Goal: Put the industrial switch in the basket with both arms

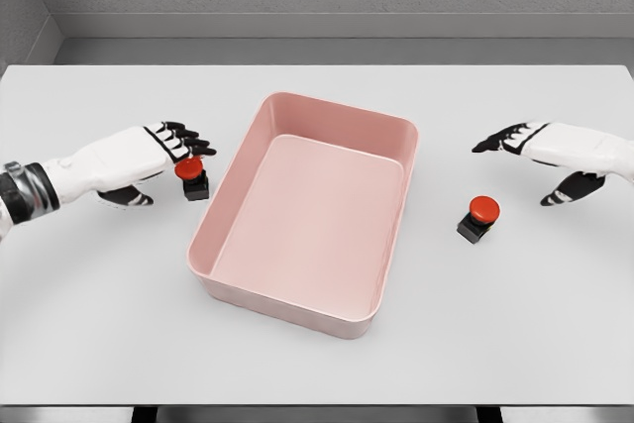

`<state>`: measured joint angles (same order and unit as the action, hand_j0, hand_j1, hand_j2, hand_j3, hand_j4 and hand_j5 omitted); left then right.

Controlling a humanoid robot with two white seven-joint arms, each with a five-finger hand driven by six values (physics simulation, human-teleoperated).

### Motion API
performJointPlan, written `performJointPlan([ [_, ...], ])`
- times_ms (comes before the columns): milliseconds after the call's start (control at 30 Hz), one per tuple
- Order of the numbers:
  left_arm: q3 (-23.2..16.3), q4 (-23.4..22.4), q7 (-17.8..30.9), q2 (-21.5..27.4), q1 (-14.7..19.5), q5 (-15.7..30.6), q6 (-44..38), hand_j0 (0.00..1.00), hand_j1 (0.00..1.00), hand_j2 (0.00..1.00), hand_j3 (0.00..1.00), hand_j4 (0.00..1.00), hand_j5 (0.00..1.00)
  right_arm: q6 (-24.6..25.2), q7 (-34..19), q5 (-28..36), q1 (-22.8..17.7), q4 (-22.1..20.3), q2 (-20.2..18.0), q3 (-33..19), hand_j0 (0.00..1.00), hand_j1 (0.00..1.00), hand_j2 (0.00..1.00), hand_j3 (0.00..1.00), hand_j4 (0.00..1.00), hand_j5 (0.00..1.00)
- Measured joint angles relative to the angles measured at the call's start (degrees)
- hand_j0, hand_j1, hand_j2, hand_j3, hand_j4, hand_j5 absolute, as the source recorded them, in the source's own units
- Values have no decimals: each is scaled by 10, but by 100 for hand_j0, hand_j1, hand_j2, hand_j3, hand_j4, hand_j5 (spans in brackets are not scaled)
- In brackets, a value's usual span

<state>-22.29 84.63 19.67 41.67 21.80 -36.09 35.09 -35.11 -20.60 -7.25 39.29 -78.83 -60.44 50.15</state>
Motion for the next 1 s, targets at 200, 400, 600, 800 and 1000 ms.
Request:
performJointPlan([
  [200, -9, -23, 0, -19, 19, -5, 0, 100, 100, 100, 100, 100, 100, 0, -1, 0, -16, -54, -8, 0, 100, 100, 100, 100, 100, 100],
  [400, -23, -60, 0, -35, 43, -7, 0, 100, 100, 100, 100, 100, 100, 0, -1, 0, -33, -67, -16, 0, 99, 99, 99, 99, 99, 99],
  [600, -33, -70, 0, -41, 43, -8, 0, 100, 100, 100, 100, 100, 100, 0, -2, -1, -36, -68, -15, 1, 95, 95, 95, 95, 95, 95],
  [800, -38, -71, 0, -42, 43, -8, 0, 100, 100, 100, 100, 100, 100, 0, -4, -3, -37, -67, -3, 3, 91, 91, 91, 91, 91, 91],
  [1000, -38, -71, 0, -42, 43, -8, 0, 100, 100, 100, 100, 100, 100, 0, -10, -4, -38, -65, 7, 10, 83, 83, 83, 83, 83, 83],
])
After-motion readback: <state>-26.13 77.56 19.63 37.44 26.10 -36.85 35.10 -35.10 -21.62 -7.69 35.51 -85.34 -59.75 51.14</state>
